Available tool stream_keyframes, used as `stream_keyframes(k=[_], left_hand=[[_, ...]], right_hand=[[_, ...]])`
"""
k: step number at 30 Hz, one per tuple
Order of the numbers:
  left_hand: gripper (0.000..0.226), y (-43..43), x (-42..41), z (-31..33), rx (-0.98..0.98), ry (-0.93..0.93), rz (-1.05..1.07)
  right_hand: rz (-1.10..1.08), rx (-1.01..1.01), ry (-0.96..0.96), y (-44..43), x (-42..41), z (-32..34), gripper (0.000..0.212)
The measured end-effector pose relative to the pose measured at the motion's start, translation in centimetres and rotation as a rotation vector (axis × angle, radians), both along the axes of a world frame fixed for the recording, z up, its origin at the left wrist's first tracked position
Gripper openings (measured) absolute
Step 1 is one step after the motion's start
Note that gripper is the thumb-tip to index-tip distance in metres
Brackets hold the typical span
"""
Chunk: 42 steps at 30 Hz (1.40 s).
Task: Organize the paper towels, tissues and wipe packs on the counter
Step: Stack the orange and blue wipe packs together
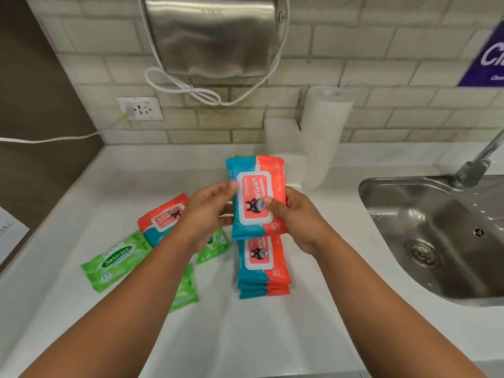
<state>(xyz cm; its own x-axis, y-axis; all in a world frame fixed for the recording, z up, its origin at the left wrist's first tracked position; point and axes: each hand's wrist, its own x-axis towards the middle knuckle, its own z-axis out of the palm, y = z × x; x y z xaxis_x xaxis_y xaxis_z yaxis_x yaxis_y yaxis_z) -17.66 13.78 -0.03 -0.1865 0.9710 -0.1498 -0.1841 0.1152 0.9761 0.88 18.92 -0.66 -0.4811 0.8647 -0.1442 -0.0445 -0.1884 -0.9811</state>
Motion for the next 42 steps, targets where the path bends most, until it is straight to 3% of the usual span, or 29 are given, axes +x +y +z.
stream_keyframes(k=[4,14,18,22,25,29,31,37,42], left_hand=[[0.027,-0.3,1.9,-1.8,-0.06,0.136,0.036],[0.025,0.2,3.4,-4.5,-0.381,0.312,0.038],[0.02,0.1,4.0,-5.8,-0.435,0.369,0.064],[0.033,-0.1,4.4,-7.0,-0.438,0.411,0.107],[0.037,-0.1,4.4,-7.3,-0.445,0.462,0.107],[0.053,-0.3,4.3,-7.5,-0.482,0.538,0.113],[0.058,-0.5,4.3,-7.6,-0.509,0.573,0.085],[0.045,-1.1,5.3,-8.4,-0.509,0.482,0.063],[0.036,-1.4,5.6,-8.5,-0.5,0.409,0.091]], right_hand=[[-0.075,-0.087,-0.071,0.0,0.4,-1.5,0.025],[-0.027,-0.052,-0.493,0.1,1.2,-4.9,0.026],[-0.021,-0.017,-0.571,0.1,1.5,-6.2,0.018],[-0.028,0.044,-0.63,0.2,1.4,-6.6,0.033],[-0.017,0.107,-0.724,0.1,1.7,-6.7,0.029],[-0.025,0.054,-0.726,0.0,1.8,-7.0,0.046],[-0.011,-0.025,-0.647,0.0,1.8,-7.4,0.04],[0.041,-0.165,-0.444,-1.2,1.4,-7.8,0.023],[0.031,-0.164,-0.438,-1.7,1.7,-8.2,0.021]])
